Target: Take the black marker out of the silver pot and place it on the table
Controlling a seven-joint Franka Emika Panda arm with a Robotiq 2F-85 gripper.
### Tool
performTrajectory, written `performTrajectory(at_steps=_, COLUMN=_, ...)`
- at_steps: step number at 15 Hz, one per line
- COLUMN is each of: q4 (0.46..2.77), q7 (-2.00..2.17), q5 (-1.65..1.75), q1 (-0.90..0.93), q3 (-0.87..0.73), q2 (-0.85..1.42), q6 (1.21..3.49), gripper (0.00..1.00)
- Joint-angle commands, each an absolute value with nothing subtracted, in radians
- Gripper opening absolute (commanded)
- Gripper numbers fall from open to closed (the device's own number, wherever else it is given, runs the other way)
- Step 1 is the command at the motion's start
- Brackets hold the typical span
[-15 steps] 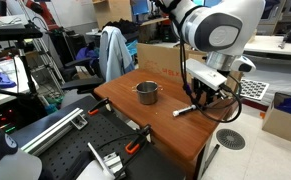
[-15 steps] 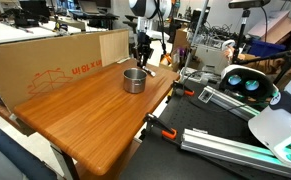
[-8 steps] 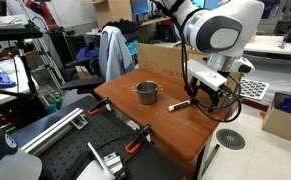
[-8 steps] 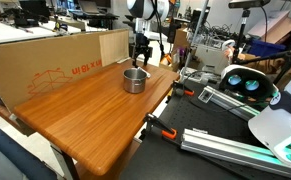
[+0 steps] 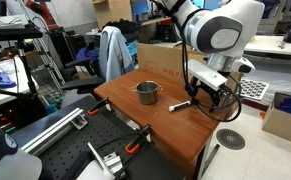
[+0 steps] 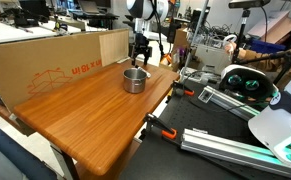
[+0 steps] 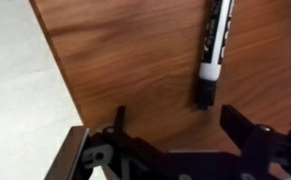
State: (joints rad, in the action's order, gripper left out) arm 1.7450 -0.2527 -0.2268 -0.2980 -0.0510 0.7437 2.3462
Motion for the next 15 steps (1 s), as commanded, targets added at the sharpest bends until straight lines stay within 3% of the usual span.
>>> performTrajectory(at_steps=1, q4=1.712, q7=-0.235, q5=-0.213, q1=-0.293, q3=-0.045, q2=0.737, q6=2.333, gripper=1.00)
performTrajectory(at_steps=9, q4=1.732, q7=-0.240, q5=-0.208, q1=-0.243, q3=-0.033, q2=0.561, q6=2.344, gripper=1.00)
performTrajectory(at_steps=15, q4=1.721, q7=-0.246, q5=-0.213, q1=-0.244, q3=-0.033, q2=0.574, q6=2.343, gripper=1.00)
